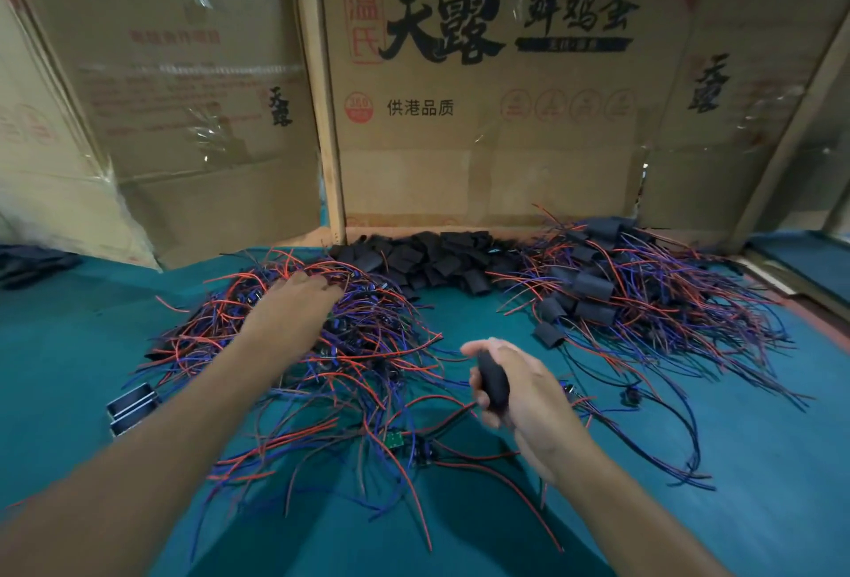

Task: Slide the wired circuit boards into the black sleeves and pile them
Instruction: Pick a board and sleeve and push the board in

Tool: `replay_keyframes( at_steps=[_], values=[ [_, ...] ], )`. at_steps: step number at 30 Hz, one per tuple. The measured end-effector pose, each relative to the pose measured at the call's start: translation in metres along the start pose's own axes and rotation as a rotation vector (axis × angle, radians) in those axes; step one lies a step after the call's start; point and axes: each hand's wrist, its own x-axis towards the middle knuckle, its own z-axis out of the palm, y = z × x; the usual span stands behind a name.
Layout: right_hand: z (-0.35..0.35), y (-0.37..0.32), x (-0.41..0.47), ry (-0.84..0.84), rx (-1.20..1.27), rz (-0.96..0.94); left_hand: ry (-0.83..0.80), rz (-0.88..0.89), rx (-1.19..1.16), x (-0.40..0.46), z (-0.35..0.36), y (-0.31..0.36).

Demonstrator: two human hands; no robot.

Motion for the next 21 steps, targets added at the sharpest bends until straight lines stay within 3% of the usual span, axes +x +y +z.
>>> replay_keyframes(
  at_steps=[2, 5, 9, 16, 21],
  values=[
    [-0.001, 0.001, 0.002, 0.044, 0.023, -0.005, -0.068, 0.128, 0.261, 0.008, 0.004, -0.012],
    [-0.005, 0.0, 0.004, 0.083, 0.018, -0.005, 0.024, 0.286, 0.474, 0.012, 0.003, -0.017],
    [-0.005, -0.001, 0.005, 0.115, 0.055, 0.01, 0.156, 0.383, 0.439, 0.018, -0.009, -0.019],
    [-0.01, -0.001, 0.007, 0.095, -0.066, -0.012, 0.469, 0.105, -0.441, 0.009, -0.058, -0.004],
    [-0.017, -0.005, 0.009, 0.07, -0.199, -0.115, 0.595, -0.123, -1.263, -0.015, -0.065, 0.023]
  ],
)
